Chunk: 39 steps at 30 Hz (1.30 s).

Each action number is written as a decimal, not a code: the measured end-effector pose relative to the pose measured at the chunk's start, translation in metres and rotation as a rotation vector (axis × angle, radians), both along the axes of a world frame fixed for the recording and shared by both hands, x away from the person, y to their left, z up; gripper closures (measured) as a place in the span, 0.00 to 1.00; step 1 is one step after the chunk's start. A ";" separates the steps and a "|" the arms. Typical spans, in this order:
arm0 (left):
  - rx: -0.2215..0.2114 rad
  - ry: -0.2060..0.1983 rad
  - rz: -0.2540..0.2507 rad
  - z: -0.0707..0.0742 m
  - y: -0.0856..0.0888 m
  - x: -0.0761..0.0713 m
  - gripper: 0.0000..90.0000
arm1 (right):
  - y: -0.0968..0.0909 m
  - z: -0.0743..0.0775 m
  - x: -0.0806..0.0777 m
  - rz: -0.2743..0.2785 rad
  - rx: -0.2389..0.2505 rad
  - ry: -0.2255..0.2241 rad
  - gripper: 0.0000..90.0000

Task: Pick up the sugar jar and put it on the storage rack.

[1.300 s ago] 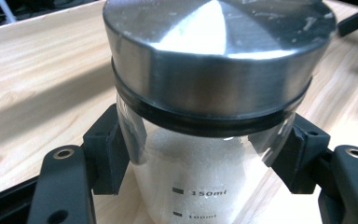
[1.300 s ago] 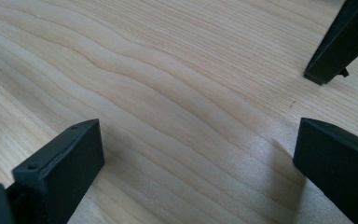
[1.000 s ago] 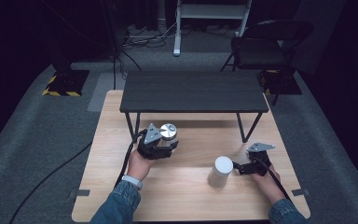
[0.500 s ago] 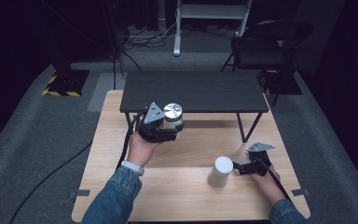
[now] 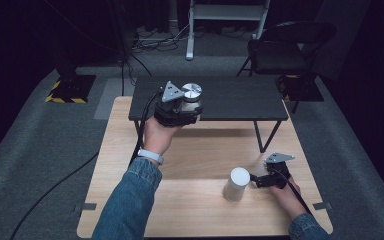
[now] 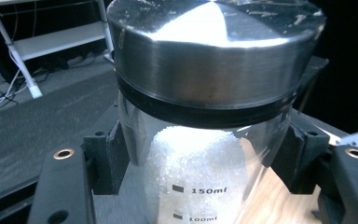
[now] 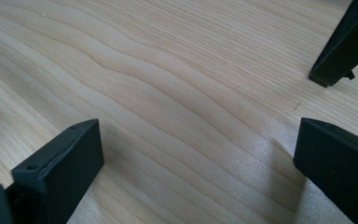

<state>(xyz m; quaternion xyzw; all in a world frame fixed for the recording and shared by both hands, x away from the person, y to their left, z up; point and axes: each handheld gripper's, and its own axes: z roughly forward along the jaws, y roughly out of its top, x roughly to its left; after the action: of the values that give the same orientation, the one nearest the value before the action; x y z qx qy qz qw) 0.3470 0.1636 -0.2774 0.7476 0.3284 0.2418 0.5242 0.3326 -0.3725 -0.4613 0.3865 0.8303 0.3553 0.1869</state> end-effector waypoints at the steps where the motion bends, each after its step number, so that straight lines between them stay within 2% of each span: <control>1: 0.004 -0.002 0.007 0.001 -0.003 0.001 0.34 | 0.000 0.000 0.000 0.001 0.000 0.000 0.01; 5: 0.036 -0.023 0.041 0.003 -0.016 0.008 0.34 | 0.000 0.000 0.000 0.004 0.000 0.001 0.01; 8: 0.029 -0.028 0.053 0.000 -0.019 0.010 0.34 | 0.000 0.000 0.000 0.006 -0.002 -0.001 0.01; 11: 0.023 -0.017 0.077 -0.003 -0.023 0.015 0.34 | 0.000 0.000 0.000 0.007 -0.001 0.000 0.01; 13: 0.040 -0.013 0.090 -0.002 -0.025 0.019 0.34 | 0.000 0.000 0.000 0.007 0.000 0.000 0.01; 16: 0.028 0.002 0.095 -0.005 -0.025 0.022 0.34 | -0.001 0.000 0.001 0.010 0.000 0.001 0.01; 18: 0.047 0.004 0.098 -0.006 -0.028 0.024 0.34 | -0.001 0.000 0.001 0.010 0.000 0.001 0.01; 20: 0.047 0.002 0.099 -0.009 -0.028 0.024 0.34 | -0.001 0.000 0.001 0.012 0.001 0.001 0.01; 24: -0.007 -0.007 0.092 -0.020 -0.021 0.025 0.34 | -0.001 0.000 0.001 0.014 0.000 0.000 0.01; 27: -0.023 -0.019 0.087 -0.025 -0.018 0.024 0.34 | -0.001 0.000 0.001 0.014 -0.001 -0.001 0.01; 28: -0.041 -0.041 0.084 -0.028 -0.015 0.021 0.28 | -0.001 0.000 0.001 0.014 -0.001 -0.001 0.01; 29: -0.041 -0.041 0.084 -0.028 -0.015 0.021 0.26 | -0.001 0.000 0.001 0.014 -0.001 -0.001 0.01; 31: -0.060 -0.070 0.087 -0.032 -0.012 0.016 0.24 | -0.001 0.000 0.001 0.014 -0.001 0.000 0.01; 32: -0.069 -0.066 0.088 -0.032 -0.010 0.014 0.19 | -0.001 0.000 0.001 0.014 -0.001 -0.001 0.01; 33: -0.085 -0.060 0.085 -0.032 -0.004 0.011 0.18 | -0.001 0.000 0.001 0.014 -0.001 -0.001 0.01; 39: -0.118 -0.071 0.060 -0.036 0.013 -0.004 0.20 | -0.001 0.000 0.001 0.014 -0.001 0.000 0.01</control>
<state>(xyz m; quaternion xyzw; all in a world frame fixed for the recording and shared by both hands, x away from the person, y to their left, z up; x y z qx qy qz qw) 0.3432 0.1769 -0.3135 0.6962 0.3454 0.2640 0.5713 0.3335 -0.3731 -0.4613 0.3807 0.8331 0.3563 0.1845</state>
